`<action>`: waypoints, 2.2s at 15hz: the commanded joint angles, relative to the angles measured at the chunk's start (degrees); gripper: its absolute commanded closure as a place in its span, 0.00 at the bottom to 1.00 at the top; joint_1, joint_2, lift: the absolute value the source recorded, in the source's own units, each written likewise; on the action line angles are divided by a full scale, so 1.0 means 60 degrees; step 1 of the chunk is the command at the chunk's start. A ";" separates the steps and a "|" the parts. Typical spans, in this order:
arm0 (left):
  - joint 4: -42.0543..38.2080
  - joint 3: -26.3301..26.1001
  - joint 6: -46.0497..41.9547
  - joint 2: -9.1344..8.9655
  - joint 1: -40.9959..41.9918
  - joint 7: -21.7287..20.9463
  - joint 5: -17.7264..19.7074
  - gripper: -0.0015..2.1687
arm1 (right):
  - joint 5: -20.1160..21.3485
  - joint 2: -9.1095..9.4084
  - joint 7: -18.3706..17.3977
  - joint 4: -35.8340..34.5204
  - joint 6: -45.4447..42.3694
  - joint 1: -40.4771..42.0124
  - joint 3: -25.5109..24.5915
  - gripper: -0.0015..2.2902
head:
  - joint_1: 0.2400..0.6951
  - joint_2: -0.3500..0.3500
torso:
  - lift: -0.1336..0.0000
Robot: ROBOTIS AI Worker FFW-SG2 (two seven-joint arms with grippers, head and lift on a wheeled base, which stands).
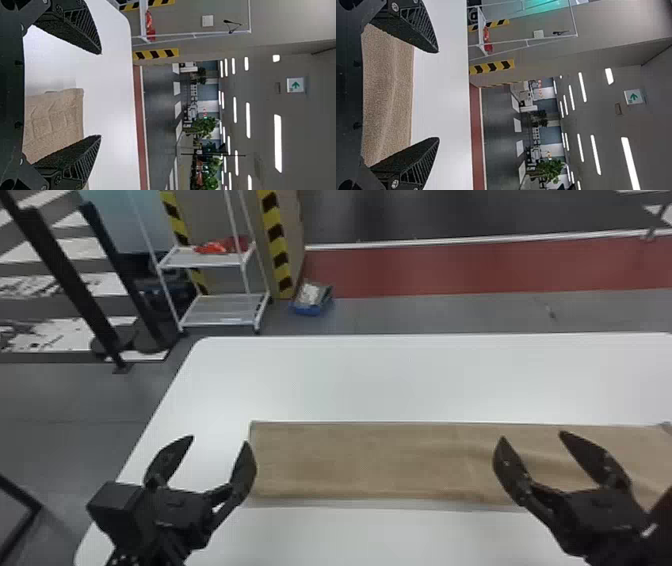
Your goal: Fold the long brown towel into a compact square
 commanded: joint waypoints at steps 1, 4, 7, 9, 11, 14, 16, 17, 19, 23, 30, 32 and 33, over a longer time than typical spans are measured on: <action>-0.0225 0.0152 0.2029 -0.0025 -0.0340 -0.0480 0.0368 0.10 | 0.0000 0.0009 -0.0006 0.0000 0.0014 0.0012 -0.0005 0.04 | 1.00 0.70 | 0.08; -0.0108 0.0328 0.4812 -0.0025 -0.1322 -0.0978 0.0383 0.10 | 0.0000 0.0009 -0.0006 0.0000 0.0014 0.0027 -0.0020 0.04 | 1.00 0.68 | 0.08; 0.0170 0.0504 0.5779 -0.0025 -0.1966 -0.1227 0.0456 0.10 | -0.0029 0.0009 -0.0006 0.0059 -0.0015 0.0012 -0.0049 0.04 | 1.00 0.68 | 0.08; 0.0229 0.0606 0.6423 -0.0025 -0.2201 -0.1271 0.0573 0.10 | -0.0044 0.0009 -0.0006 0.0117 -0.0015 -0.0002 -0.0049 0.04 | 1.00 0.67 | 0.08; 0.0405 0.0679 0.6980 -0.0025 -0.2464 -0.1447 0.0676 0.10 | -0.0044 0.0009 -0.0006 0.0176 -0.0015 -0.0046 -0.0049 0.04 | 1.00 0.67 | 0.08; 0.0874 0.0826 0.7009 -0.0025 -0.2845 -0.1359 0.0617 0.10 | -0.0029 0.0009 0.0009 0.0234 -0.0044 -0.0061 -0.0078 0.04 | 1.00 0.67 | 0.08; 0.1064 0.0870 0.7039 -0.0025 -0.2933 -0.1388 0.0559 0.10 | -0.0044 0.0009 0.0009 0.0264 -0.0044 -0.0061 -0.0108 0.04 | 1.00 0.68 | 0.08; 0.1093 0.0885 0.7039 -0.0025 -0.2933 -0.1447 0.0529 0.13 | -0.0044 0.0009 0.0009 0.0278 -0.0044 -0.0075 -0.0122 0.04 | 1.00 0.69 | 0.08; 0.1108 0.0870 0.7097 -0.0025 -0.2948 -0.1491 0.0471 0.18 | -0.0029 0.0009 -0.0006 0.0322 -0.0044 -0.0105 -0.0108 0.04 | 1.00 0.69 | 0.08; 0.0991 0.0943 0.7097 -0.0025 -0.2904 -0.1593 0.0515 0.19 | -0.0044 0.0009 0.0009 0.0352 -0.0044 -0.0105 -0.0152 0.04 | 1.00 0.68 | 0.08; 0.1005 0.1265 0.7068 -0.0025 -0.2948 -0.1432 0.0661 0.09 | -0.0029 0.0009 0.0009 0.0366 -0.0044 -0.0075 -0.0195 0.04 | 1.00 0.70 | 0.08; 0.1137 0.1353 0.7068 -0.0025 -0.3036 -0.1476 0.0661 0.09 | -0.0029 0.0009 0.0038 0.0381 0.0044 -0.0105 -0.0225 0.04 | 1.00 0.71 | 0.08; 0.1240 0.1383 0.7039 -0.0025 -0.3065 -0.1505 0.0661 0.09 | -0.0029 0.0009 0.0053 0.0381 0.0073 -0.0119 -0.0239 0.04 | 1.00 0.71 | 0.08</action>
